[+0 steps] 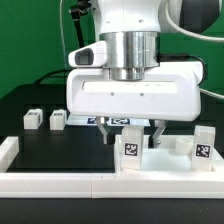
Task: Assemble square table
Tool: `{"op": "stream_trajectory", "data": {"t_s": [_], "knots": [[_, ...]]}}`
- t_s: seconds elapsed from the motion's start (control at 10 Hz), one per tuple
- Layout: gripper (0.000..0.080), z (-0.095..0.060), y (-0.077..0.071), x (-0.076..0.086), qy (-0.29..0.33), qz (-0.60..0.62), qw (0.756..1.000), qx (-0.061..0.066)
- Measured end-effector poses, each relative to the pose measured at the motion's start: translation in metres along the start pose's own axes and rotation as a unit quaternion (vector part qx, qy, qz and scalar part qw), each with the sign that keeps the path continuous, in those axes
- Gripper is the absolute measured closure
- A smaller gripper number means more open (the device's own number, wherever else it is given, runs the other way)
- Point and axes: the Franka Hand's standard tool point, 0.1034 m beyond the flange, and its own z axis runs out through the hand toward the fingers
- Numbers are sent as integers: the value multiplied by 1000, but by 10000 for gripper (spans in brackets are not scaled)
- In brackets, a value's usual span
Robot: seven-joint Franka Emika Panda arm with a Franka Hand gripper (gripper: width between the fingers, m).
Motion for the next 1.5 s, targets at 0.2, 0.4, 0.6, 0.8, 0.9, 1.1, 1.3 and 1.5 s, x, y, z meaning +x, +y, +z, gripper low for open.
{"op": "stream_trajectory", "data": {"t_s": [0.2,0.4,0.6,0.8,0.9,1.1,1.3,1.5], "knots": [[490,0,0,0,0,17,1000,0],[511,1,3,0,0,110,994,-2],[511,1,5,0,-1,190,982,-3],[511,1,6,-3,-14,398,917,-12],[511,1,8,-4,-23,502,865,-7],[509,1,11,-4,-38,590,806,11],[509,1,11,-5,-38,640,767,7],[434,2,10,-6,-35,604,796,8]]}}
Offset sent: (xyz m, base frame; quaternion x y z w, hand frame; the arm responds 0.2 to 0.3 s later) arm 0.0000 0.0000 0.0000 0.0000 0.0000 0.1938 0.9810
